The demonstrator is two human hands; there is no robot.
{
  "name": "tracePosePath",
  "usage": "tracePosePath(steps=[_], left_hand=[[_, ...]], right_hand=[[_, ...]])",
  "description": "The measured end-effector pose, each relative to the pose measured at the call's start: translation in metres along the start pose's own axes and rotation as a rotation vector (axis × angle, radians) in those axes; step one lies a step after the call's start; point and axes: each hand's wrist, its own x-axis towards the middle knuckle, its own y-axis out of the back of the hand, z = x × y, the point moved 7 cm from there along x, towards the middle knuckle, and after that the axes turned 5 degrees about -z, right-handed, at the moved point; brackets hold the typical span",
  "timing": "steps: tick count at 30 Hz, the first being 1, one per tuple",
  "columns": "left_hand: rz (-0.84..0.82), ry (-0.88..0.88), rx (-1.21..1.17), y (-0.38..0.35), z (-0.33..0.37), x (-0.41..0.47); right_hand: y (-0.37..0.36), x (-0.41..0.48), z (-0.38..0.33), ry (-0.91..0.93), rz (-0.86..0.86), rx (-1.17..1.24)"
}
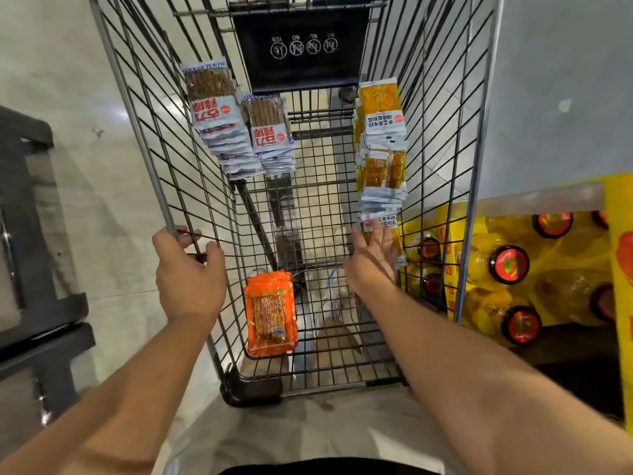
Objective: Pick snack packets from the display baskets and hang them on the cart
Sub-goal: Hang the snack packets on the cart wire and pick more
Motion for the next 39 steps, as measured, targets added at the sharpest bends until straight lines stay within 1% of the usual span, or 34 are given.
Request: tracePosePath(steps=[2,4,6,8,9,12,14,16,18,22,27,29,31,33,34,36,37,39], left_hand=[[0.004,-0.001,-0.01,0.0,0.0,-0.001],[0.005,-0.002,-0.021,0.0,-0.001,0.0],[0.004,-0.001,-0.025,-0.001,-0.002,0.0],[0.005,0.003,-0.025,-0.001,-0.003,0.001],[0.005,0.002,-0.026,-0.001,-0.004,0.001],[0.005,-0.005,-0.032,-0.002,-0.006,0.001],[0.005,-0.009,-0.021,-0.002,-0.007,0.002],[-0.004,-0.014,-0.02,-0.002,-0.006,0.002],[-0.01,-0.021,-0.032,-0.001,-0.002,0.002],[-0.053,-0.01,-0.052,-0.001,0.002,-0.001],[-0.214,-0.053,-0.05,0.008,0.004,-0.001],[-0.336,-0.083,-0.005,0.013,0.007,-0.001],[-0.448,-0.084,0.025,0.019,0.011,-0.002],[-0.469,-0.042,0.038,0.03,0.013,-0.004],[-0.446,-0.047,0.061,0.038,0.015,-0.006],[-0.4,-0.142,0.126,0.056,0.027,-0.015],[-0.396,-0.221,0.16,0.062,0.033,-0.022],[-0.442,-0.427,0.256,0.065,0.051,-0.047]], right_hand=[[0.008,0.018,0.019,-0.073,0.01,0.06],[0.013,0.026,0.026,-0.081,0.006,0.057],[0.015,0.025,0.016,0.026,-0.053,-0.035],[0.003,0.023,0.006,0.173,-0.111,-0.122],[-0.002,0.026,0.008,0.191,-0.097,-0.169],[0.002,0.02,0.011,0.119,-0.037,-0.262],[0.004,0.012,0.0,0.145,-0.039,-0.363],[0.004,0.001,-0.004,0.12,-0.056,-0.392],[0.005,-0.017,-0.004,0.087,-0.075,-0.299],[0.005,-0.054,-0.002,0.09,-0.136,-0.096],[0.016,-0.126,0.0,0.082,-0.178,0.299],[0.026,-0.158,0.001,0.073,-0.108,0.396],[0.037,-0.192,-0.001,0.084,0.042,0.432],[0.041,-0.223,0.003,0.075,0.157,0.486],[0.039,-0.239,0.006,0.055,0.177,0.499],[0.037,-0.272,0.01,0.035,0.216,0.495],[0.037,-0.287,0.011,0.028,0.235,0.491],[0.039,-0.324,0.018,0.004,0.31,0.521]])
